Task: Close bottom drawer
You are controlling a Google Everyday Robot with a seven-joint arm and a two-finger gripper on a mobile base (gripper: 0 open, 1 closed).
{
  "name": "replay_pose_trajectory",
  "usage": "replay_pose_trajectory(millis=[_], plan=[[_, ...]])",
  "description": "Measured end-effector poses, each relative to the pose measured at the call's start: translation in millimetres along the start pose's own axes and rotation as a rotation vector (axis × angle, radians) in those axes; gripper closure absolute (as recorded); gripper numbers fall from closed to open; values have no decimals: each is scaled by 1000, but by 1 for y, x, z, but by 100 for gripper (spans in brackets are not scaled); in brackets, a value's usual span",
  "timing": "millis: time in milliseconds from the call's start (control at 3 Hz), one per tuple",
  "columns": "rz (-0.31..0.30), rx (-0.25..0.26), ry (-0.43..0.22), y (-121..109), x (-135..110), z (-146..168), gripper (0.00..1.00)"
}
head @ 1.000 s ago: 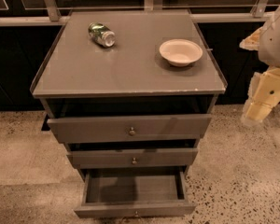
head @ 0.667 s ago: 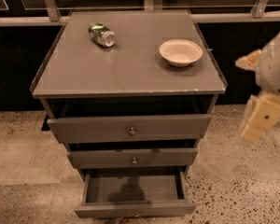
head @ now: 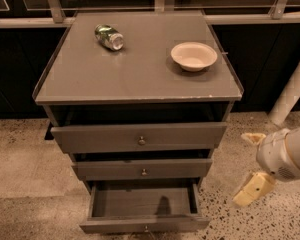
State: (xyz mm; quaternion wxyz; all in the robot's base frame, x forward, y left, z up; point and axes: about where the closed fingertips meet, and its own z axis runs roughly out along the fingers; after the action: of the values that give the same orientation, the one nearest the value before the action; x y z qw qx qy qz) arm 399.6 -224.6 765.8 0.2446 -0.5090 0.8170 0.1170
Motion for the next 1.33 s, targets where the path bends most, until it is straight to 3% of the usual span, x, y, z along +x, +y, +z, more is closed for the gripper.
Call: replay_pose_trajectory(millis=[333,667,1000,1333], plan=[[15,60,-20,-15,2,7,0],[14,61,-20,-15,1,7,0],[81,40,-57,-6,22,35,0],[205,-39,-188,18,61,103,0]])
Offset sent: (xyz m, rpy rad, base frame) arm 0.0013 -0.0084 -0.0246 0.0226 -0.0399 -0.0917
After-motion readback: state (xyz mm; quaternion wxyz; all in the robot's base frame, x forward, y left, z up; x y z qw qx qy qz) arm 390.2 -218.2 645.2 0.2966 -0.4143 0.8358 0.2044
